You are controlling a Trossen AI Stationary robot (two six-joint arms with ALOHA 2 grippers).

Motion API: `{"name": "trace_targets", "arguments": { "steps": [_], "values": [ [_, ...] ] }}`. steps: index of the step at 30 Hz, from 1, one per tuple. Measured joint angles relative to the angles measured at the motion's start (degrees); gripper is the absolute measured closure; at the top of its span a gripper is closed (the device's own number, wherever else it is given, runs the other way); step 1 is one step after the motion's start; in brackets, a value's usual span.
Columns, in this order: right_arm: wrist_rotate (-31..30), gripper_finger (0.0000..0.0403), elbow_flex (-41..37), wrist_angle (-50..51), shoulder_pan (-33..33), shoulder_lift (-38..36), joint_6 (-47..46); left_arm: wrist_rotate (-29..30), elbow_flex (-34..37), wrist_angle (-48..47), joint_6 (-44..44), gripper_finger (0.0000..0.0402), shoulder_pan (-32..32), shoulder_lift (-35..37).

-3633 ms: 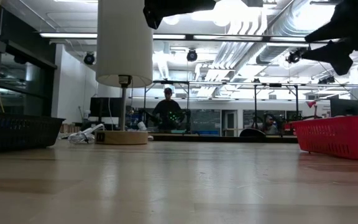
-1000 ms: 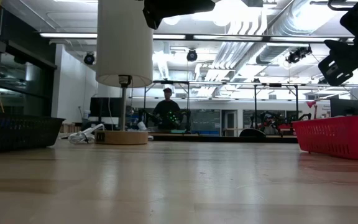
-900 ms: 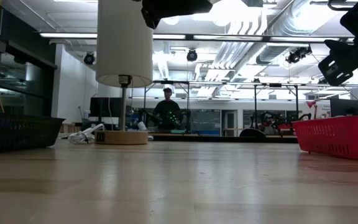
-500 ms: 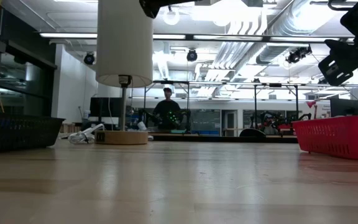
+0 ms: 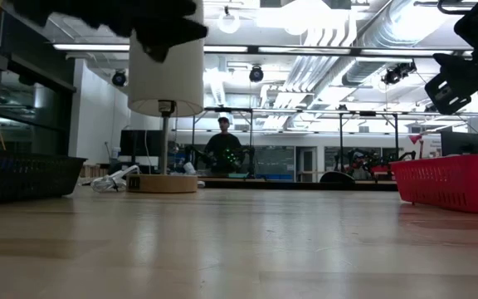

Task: Pick & Place Office items
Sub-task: Return to Home Position

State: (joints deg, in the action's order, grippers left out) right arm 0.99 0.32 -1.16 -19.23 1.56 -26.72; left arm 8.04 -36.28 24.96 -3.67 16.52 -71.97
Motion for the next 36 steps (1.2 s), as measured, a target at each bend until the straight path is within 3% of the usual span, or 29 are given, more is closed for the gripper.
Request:
{"name": "trace_targets", "arguments": {
  "steps": [7,18,28,36],
  "values": [
    [-0.7,0.0199,0.0,-0.2,0.0,0.7,0.0,2.8,14.4,9.1,-0.8,0.0208,-1.5,10.9],
    [-0.8,0.0199,0.0,-0.3,0.0,2.6,0.0,2.9,28.4,14.7,0.2,0.0208,-1.5,25.5],
    [-0.8,0.0199,0.0,-0.2,0.0,3.3,0.0,2.8,35.2,15.5,1.8,0.0208,-1.4,37.1],
    [-0.8,0.0199,0.0,-0.2,0.0,3.3,0.0,-0.1,35.5,11.6,2.8,0.0208,-1.4,40.3]
  ]
}}
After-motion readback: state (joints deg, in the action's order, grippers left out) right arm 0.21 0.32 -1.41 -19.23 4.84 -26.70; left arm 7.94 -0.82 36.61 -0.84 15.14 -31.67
